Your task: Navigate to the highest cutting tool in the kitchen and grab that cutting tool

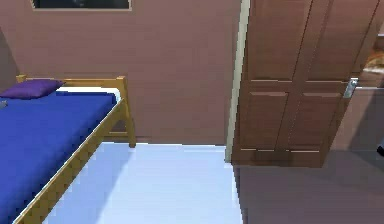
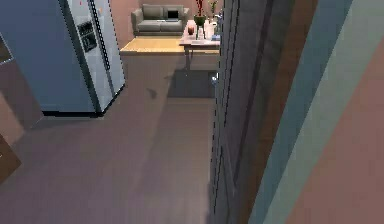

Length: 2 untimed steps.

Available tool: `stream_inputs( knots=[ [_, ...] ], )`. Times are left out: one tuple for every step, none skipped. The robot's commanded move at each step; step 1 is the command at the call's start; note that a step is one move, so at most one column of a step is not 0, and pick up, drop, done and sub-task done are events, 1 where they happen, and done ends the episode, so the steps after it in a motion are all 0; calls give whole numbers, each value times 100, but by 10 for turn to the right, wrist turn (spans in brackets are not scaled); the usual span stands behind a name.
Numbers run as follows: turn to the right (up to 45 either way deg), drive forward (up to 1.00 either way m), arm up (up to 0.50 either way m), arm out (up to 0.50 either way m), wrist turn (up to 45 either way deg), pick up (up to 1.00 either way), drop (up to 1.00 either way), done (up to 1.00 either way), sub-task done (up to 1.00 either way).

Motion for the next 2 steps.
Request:
stream_inputs(
  knots=[
    [0, 15, 0, 0, 0, 0, 0, 0, 0],
    [450, 0, 0, 0, 0, 0, 0, 0, 0]
  ],
)
